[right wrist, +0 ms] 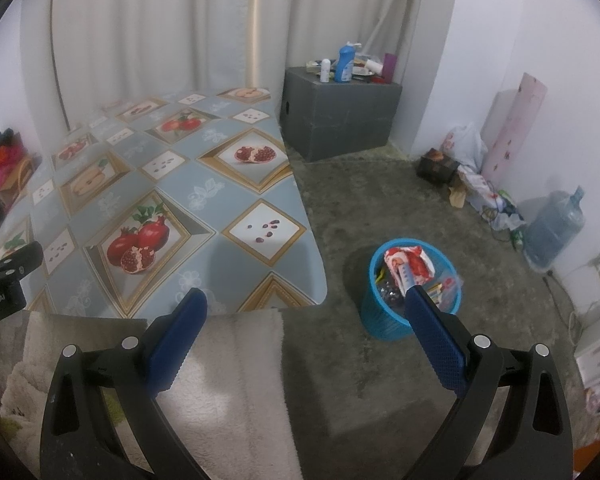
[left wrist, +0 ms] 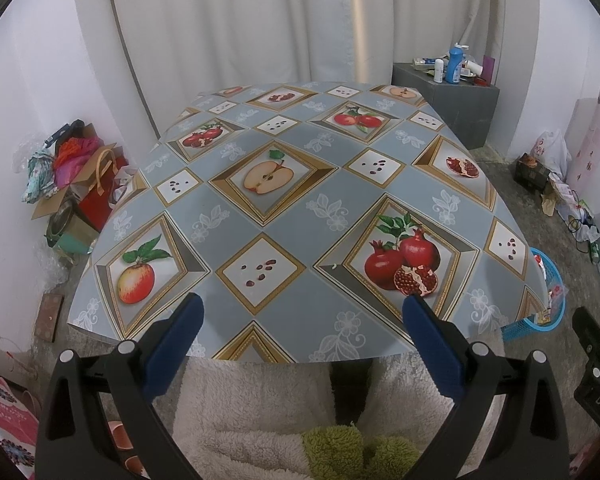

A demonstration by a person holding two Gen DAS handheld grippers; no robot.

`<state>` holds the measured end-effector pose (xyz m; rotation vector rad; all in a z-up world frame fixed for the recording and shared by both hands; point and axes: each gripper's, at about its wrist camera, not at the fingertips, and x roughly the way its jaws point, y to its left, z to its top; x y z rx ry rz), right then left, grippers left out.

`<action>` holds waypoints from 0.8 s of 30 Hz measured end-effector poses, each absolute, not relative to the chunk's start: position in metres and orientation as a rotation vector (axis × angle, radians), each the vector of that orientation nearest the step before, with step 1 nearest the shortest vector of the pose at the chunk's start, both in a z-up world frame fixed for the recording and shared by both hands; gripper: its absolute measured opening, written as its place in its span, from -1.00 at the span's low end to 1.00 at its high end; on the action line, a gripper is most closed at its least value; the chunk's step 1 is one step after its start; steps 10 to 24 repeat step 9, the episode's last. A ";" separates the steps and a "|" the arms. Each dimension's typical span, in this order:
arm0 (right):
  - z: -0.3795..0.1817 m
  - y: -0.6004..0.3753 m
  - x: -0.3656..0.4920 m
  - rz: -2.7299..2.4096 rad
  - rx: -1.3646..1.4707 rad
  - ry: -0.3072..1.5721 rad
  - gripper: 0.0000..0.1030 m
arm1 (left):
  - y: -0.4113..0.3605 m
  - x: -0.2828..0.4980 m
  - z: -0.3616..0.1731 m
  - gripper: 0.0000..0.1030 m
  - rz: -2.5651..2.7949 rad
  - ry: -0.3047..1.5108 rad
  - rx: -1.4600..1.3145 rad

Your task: Collect trash

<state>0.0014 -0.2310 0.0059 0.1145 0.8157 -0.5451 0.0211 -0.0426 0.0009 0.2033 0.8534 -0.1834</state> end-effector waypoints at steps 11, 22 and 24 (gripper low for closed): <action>0.006 -0.229 0.002 -0.545 0.116 0.816 0.85 | -0.042 0.020 0.000 0.89 -0.182 0.851 0.203; 0.006 -0.229 0.002 -0.545 0.116 0.816 0.85 | -0.042 0.020 0.000 0.89 -0.182 0.851 0.203; 0.006 -0.229 0.002 -0.545 0.116 0.816 0.85 | -0.042 0.020 0.000 0.89 -0.182 0.851 0.203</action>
